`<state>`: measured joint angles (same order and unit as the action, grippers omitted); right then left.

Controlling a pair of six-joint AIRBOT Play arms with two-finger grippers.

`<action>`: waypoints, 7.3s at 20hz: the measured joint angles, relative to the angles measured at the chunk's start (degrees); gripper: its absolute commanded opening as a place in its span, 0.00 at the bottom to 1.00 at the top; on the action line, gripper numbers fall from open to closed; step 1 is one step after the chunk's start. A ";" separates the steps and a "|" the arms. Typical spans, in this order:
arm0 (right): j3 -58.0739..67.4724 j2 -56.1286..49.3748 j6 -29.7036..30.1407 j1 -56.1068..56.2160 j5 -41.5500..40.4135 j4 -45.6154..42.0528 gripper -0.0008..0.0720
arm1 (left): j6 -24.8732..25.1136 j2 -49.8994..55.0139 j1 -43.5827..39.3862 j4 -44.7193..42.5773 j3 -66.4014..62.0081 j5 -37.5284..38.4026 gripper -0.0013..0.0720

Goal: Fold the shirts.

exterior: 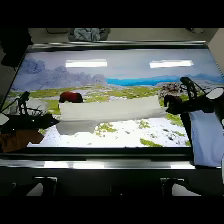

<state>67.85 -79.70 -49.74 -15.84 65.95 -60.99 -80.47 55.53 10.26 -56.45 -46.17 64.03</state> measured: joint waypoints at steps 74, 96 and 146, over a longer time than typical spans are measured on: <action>16.76 -19.80 -15.91 49.20 -26.29 24.22 0.97 | 1.73 2.82 5.22 11.30 -20.11 -12.72 0.07; -2.14 -16.15 -21.81 22.77 -4.26 18.16 0.08 | 5.92 -0.59 8.90 7.78 -12.41 -12.92 0.07; 16.98 16.46 -3.89 -44.68 5.38 -11.45 0.96 | 5.38 1.18 4.76 5.68 -25.20 -12.20 0.07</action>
<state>84.84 -63.24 -53.63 -60.51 71.33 -72.44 -75.09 56.71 15.03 -50.76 -71.37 51.83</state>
